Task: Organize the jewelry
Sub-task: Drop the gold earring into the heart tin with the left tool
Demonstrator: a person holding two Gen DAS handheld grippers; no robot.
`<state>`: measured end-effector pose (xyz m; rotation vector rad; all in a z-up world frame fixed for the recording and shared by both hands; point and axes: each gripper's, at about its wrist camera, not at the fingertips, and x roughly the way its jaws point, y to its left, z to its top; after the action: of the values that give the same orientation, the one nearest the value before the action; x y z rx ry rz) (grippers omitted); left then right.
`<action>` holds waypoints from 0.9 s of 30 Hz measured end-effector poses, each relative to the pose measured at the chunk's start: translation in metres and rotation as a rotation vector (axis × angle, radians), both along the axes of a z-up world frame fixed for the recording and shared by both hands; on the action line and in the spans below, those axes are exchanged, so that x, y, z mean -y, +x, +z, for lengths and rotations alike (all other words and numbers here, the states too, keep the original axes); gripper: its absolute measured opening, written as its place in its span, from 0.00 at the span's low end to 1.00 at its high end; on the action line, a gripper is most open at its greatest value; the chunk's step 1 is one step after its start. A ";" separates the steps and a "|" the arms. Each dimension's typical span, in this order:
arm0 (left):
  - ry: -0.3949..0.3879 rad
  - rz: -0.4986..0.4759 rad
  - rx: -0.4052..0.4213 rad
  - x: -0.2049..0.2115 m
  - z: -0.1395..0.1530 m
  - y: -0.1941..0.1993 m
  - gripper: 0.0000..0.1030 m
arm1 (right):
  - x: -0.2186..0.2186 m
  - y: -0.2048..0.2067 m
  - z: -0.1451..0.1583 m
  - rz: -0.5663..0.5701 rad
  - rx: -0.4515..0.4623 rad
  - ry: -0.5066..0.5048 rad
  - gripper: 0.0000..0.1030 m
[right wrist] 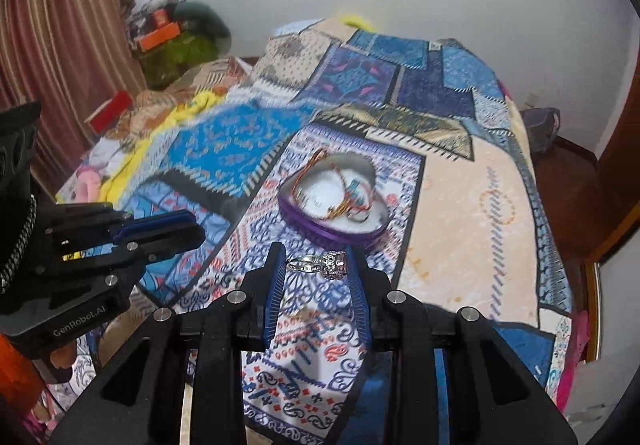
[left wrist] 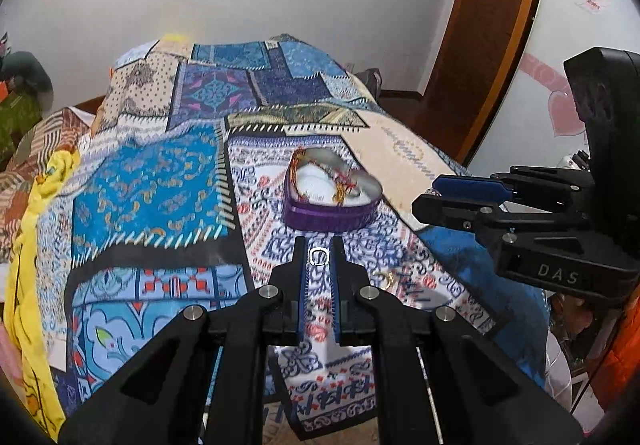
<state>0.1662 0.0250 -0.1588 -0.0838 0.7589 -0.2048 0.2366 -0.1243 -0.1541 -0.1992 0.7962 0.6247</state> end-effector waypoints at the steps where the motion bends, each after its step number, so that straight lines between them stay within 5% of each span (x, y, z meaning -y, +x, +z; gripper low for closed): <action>1: 0.001 -0.002 0.006 0.001 0.002 0.003 0.08 | 0.001 0.003 0.002 -0.007 0.003 0.008 0.27; 18: 0.012 -0.030 0.050 0.010 0.012 0.055 0.08 | 0.002 0.037 -0.005 -0.047 -0.008 0.037 0.27; 27: -0.008 -0.041 0.002 0.008 -0.005 0.085 0.08 | -0.002 0.055 -0.022 -0.036 -0.051 0.021 0.27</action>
<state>0.2514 0.0168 -0.1642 -0.0762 0.7581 -0.2467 0.2920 -0.1221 -0.1764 -0.1501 0.8407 0.6052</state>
